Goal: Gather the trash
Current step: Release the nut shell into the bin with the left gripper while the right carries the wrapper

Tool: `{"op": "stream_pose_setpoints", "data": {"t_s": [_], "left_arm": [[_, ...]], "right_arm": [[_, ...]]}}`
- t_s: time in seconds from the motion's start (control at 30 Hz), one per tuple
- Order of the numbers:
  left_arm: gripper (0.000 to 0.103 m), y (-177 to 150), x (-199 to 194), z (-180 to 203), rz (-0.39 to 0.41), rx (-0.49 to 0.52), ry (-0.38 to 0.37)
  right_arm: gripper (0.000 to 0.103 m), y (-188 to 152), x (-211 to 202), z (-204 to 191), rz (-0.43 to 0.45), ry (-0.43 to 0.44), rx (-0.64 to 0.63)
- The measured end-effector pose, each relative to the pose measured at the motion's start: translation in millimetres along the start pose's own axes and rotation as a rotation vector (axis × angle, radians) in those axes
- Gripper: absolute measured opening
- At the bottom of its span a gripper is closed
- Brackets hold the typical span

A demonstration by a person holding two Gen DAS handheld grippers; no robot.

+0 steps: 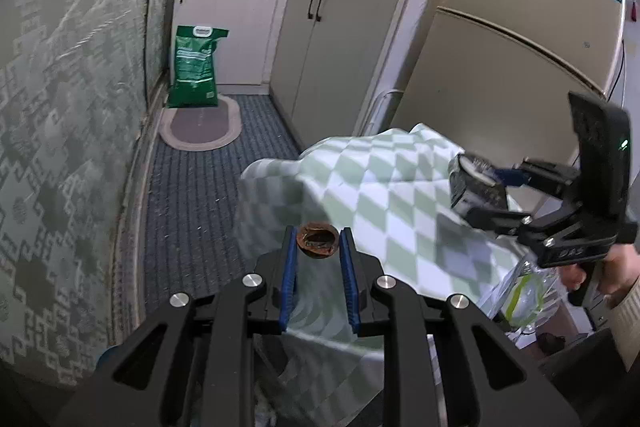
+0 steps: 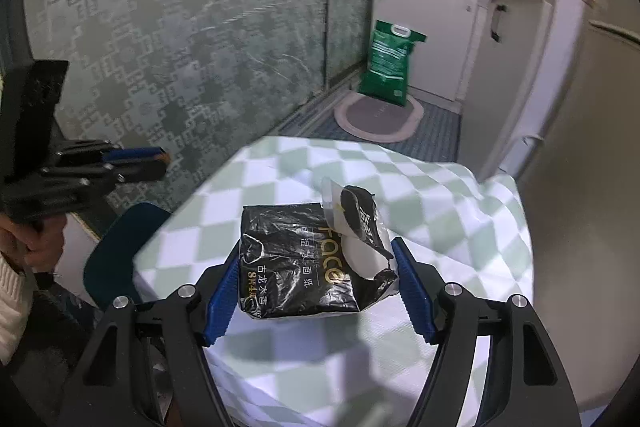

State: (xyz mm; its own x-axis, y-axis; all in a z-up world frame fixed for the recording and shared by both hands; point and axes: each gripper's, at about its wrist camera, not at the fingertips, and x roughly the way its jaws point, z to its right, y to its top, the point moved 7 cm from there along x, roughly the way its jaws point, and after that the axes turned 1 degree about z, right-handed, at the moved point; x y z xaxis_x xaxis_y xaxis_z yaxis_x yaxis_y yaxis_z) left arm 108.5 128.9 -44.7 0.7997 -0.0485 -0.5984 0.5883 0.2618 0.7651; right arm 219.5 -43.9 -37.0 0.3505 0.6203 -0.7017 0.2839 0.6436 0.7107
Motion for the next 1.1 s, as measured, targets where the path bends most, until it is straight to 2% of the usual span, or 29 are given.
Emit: {"op": "stream_pose_setpoints", "data": {"t_s": [0.33,0.67,0.83,1.1], "left_arm": [[0.023,-37.8,-9.2,-38.3,-0.117,0.004,0.073],[0.023,-90.1,2.5,-72.2,-0.313,0.015,0.136],[0.023,-111.4,7.4,-82.0,-0.388,0.015,0.14],[0.024,-133.0,11.1,-81.9,-0.453,0.051,0.134]], "right_arm": [[0.071,22.2,1.6,-60.3,0.014,0.088,-0.067],[0.071,40.7,11.7,-114.3,0.003,0.154,-0.134],[0.071,45.0,19.0,-130.7,-0.009,0.173,-0.155],[0.072,45.1,30.3,-147.1,-0.037,0.188,-0.176]]}}
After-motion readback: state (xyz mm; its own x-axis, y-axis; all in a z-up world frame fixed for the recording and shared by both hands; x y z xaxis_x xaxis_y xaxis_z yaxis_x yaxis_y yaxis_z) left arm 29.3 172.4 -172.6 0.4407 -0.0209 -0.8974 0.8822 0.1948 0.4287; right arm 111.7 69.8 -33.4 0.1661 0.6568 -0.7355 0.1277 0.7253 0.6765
